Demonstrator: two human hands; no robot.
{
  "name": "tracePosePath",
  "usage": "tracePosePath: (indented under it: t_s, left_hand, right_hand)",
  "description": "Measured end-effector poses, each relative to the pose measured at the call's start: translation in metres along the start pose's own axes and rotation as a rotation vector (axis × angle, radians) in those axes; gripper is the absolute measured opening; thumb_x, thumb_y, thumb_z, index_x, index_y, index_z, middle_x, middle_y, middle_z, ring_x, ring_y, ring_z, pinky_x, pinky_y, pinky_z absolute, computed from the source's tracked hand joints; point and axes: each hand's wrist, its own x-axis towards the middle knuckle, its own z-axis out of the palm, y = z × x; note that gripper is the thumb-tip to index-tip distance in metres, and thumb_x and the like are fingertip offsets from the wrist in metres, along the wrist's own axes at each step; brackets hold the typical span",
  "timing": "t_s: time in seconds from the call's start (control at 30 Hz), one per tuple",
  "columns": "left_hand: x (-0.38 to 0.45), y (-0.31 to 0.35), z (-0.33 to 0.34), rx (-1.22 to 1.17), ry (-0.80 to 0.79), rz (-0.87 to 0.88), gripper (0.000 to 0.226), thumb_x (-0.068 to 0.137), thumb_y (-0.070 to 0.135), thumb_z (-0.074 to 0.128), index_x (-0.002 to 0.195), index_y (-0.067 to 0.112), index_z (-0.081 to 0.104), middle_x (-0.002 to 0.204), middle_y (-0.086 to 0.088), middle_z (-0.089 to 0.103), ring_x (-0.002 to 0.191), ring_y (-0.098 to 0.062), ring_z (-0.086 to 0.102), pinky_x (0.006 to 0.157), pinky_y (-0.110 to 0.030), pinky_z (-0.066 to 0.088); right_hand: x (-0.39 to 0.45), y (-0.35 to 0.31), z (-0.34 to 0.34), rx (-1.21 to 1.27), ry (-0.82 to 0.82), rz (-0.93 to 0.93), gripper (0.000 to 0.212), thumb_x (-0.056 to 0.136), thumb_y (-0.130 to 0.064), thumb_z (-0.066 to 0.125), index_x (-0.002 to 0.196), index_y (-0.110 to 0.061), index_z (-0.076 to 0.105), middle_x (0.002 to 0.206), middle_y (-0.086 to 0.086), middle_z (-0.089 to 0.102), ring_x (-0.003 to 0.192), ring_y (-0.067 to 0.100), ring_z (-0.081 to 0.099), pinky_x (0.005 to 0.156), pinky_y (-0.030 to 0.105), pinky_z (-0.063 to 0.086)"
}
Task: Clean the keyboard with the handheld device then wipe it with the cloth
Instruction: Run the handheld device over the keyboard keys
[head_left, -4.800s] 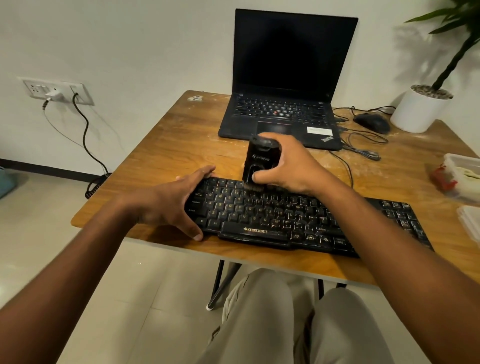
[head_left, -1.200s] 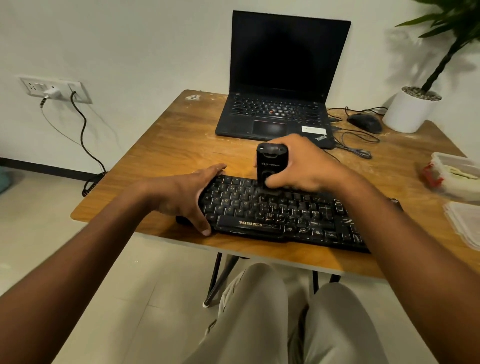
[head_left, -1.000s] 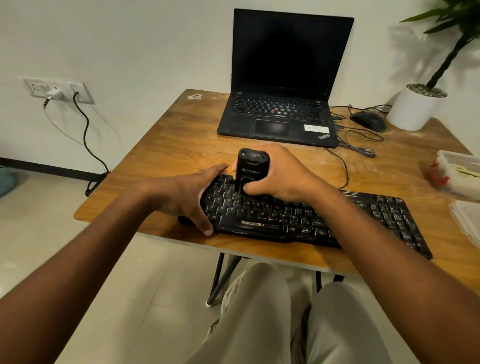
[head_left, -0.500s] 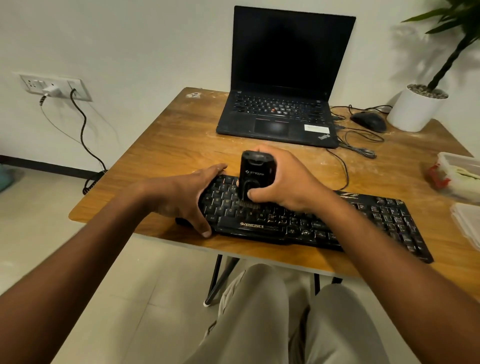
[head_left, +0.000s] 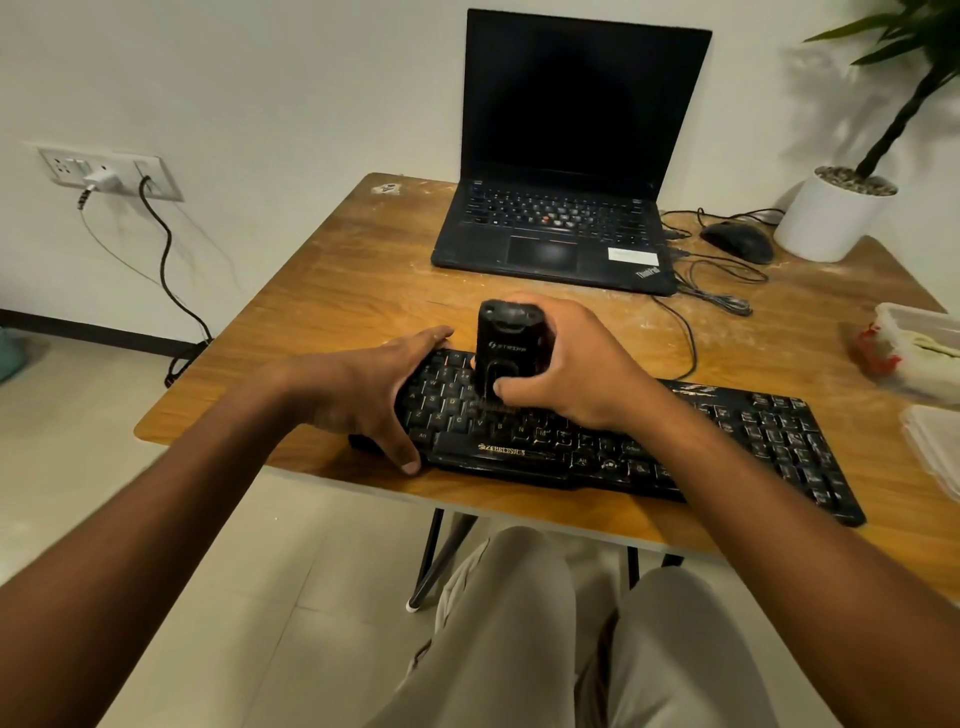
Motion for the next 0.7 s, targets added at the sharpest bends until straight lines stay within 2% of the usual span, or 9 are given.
tracePosePath:
  t_s: [0.1, 0.17, 0.33, 0.43, 0.53, 0.63, 0.7]
  left_hand:
    - [0.0, 0.0, 0.0, 0.0, 0.0, -0.001, 0.153, 0.053, 0.024, 0.101, 0.157, 0.051, -0.009, 0.162, 0.005, 0.025, 0.133, -0.015, 0.038, 0.113, -0.037, 0.04]
    - [0.0, 0.0, 0.0, 0.007, 0.004, 0.002, 0.153, 0.053, 0.026, 0.101, 0.158, 0.051, -0.009, 0.162, 0.005, 0.025, 0.133, -0.014, 0.037, 0.114, -0.037, 0.039]
    - [0.001, 0.0, 0.0, 0.007, -0.006, 0.005, 0.153, 0.054, 0.027, 0.101, 0.157, 0.051, -0.01, 0.163, 0.005, 0.024, 0.134, -0.016, 0.036, 0.115, -0.039, 0.038]
    - [0.002, -0.003, 0.001, 0.0, -0.008, 0.012, 0.154, 0.052, 0.027, 0.101, 0.157, 0.051, -0.009, 0.162, 0.006, 0.024, 0.134, -0.015, 0.036, 0.115, -0.037, 0.037]
    - [0.005, -0.006, 0.001, 0.001, -0.01, 0.017, 0.155, 0.051, 0.029, 0.101, 0.157, 0.051, -0.01, 0.162, 0.005, 0.024, 0.135, -0.015, 0.036, 0.114, -0.034, 0.037]
    - [0.006, -0.007, 0.001, 0.012, -0.013, 0.018, 0.154, 0.053, 0.027, 0.101, 0.157, 0.05, -0.01, 0.162, 0.006, 0.024, 0.133, -0.012, 0.035, 0.109, -0.029, 0.037]
    - [0.005, -0.007, 0.001, 0.015, -0.006, 0.017, 0.154, 0.053, 0.027, 0.101, 0.158, 0.05, -0.01, 0.162, 0.006, 0.024, 0.134, -0.012, 0.035, 0.11, -0.031, 0.038]
  right_hand:
    - [0.007, 0.009, 0.0, -0.043, 0.043, 0.03, 0.053, 0.075, -0.012, 0.086, 0.118, -0.028, 0.06, 0.108, -0.01, 0.067, 0.101, 0.007, 0.065, 0.082, 0.021, 0.057]
    - [0.015, 0.015, -0.001, -0.04, 0.083, 0.055, 0.053, 0.075, -0.012, 0.086, 0.116, -0.029, 0.058, 0.109, -0.009, 0.067, 0.102, 0.011, 0.065, 0.079, 0.018, 0.056]
    - [0.015, 0.016, -0.013, 0.056, 0.151, 0.089, 0.059, 0.075, -0.007, 0.085, 0.118, -0.031, 0.054, 0.109, -0.014, 0.064, 0.1, 0.003, 0.062, 0.07, 0.007, 0.049]
    - [-0.002, 0.011, -0.027, 0.078, 0.102, 0.098, 0.058, 0.075, -0.004, 0.086, 0.113, -0.035, 0.053, 0.105, -0.016, 0.064, 0.092, -0.008, 0.062, 0.068, 0.004, 0.049]
    - [-0.013, 0.01, -0.024, 0.056, -0.021, 0.103, 0.057, 0.075, -0.004, 0.085, 0.103, -0.042, 0.054, 0.105, -0.014, 0.066, 0.09, -0.01, 0.063, 0.073, 0.01, 0.053]
    - [-0.005, 0.016, -0.016, -0.002, 0.026, 0.099, 0.057, 0.074, -0.01, 0.087, 0.106, -0.044, 0.054, 0.112, -0.012, 0.067, 0.104, 0.003, 0.063, 0.086, 0.019, 0.053]
    - [0.002, 0.021, -0.014, -0.026, 0.062, 0.098, 0.056, 0.074, -0.013, 0.087, 0.113, -0.037, 0.056, 0.112, -0.011, 0.067, 0.104, 0.005, 0.063, 0.086, 0.021, 0.055]
